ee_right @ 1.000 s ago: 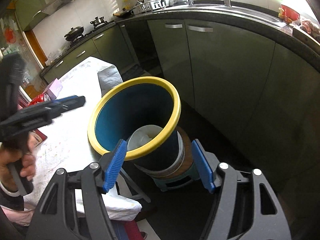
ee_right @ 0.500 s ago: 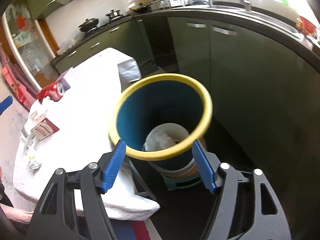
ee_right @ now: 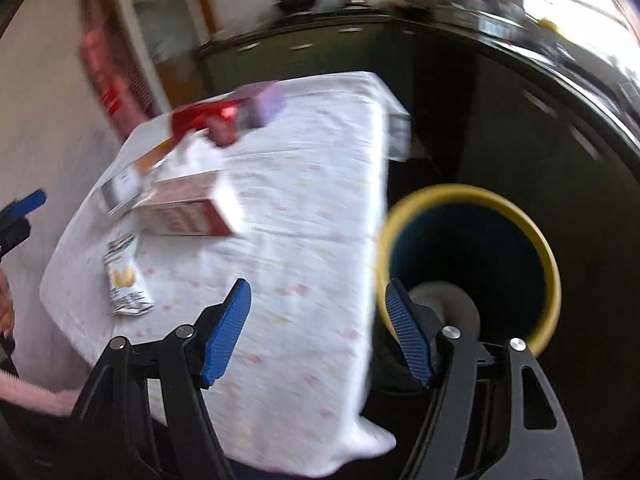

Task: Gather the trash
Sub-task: 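Grasp the milk carton with the right gripper and lift it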

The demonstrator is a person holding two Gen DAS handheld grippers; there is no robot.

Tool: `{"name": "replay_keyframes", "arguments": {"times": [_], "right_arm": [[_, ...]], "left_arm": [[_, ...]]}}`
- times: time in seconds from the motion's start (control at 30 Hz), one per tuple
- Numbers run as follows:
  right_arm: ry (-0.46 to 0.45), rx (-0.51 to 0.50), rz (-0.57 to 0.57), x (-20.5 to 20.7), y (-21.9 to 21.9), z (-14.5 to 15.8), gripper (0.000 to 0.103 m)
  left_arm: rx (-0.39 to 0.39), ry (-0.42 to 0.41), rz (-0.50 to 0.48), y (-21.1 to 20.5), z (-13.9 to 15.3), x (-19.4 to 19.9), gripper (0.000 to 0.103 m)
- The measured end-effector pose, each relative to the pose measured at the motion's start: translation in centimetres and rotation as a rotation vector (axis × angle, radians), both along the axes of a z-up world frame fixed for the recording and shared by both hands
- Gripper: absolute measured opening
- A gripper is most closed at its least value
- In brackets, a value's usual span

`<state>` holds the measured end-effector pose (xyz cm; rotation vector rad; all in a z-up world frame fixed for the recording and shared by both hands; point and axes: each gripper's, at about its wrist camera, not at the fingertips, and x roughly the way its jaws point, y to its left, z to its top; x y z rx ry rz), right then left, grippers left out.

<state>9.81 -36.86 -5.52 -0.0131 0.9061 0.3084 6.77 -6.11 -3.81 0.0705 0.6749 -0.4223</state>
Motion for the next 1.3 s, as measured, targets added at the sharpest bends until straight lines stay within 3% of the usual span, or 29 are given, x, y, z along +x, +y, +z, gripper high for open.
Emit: {"name": "replay_keyframes", "arguments": {"times": [0.17, 0.27, 0.43, 0.63, 0.87, 0.93, 0.97, 1.07, 1.3], "right_arm": [[-0.026, -0.109, 0.263, 3.4, 4.2, 0.9, 0.066], [-0.024, -0.222, 0.456, 5.7, 6.8, 0.9, 0.068], [0.062, -0.361, 0.725, 8.0, 10.6, -0.2, 0.070], [0.145, -0.487, 0.889, 9.7, 14.4, -2.0, 0.070], [0.198, -0.499, 0.919, 10.5, 16.4, -3.3, 0.066], [0.218, -0.486, 0.911, 10.6, 16.4, -3.6, 0.057], [0.225, -0.473, 0.902, 10.8, 16.5, -3.6, 0.045], [0.231, -0.427, 0.858, 10.6, 16.2, -3.5, 0.034], [0.195, -0.331, 0.722, 7.8, 14.0, -2.0, 0.034]], "left_arm": [[-0.019, 0.020, 0.024, 2.3, -0.6, -0.1, 0.092], [-0.008, 0.018, 0.045, 3.4, -1.0, -0.3, 0.092], [0.002, 0.011, 0.068, 4.2, -1.2, 0.0, 0.093], [0.004, 0.018, 0.090, 5.0, -1.5, 0.6, 0.094], [-0.012, 0.040, 0.104, 6.0, -2.3, 1.2, 0.094], [-0.021, 0.047, 0.105, 6.2, -2.6, 1.3, 0.094], [-0.024, 0.051, 0.105, 6.3, -2.7, 1.4, 0.094], [-0.029, 0.055, 0.106, 6.4, -2.9, 1.3, 0.094], [-0.038, 0.045, 0.090, 5.9, -2.8, 0.7, 0.094]]}}
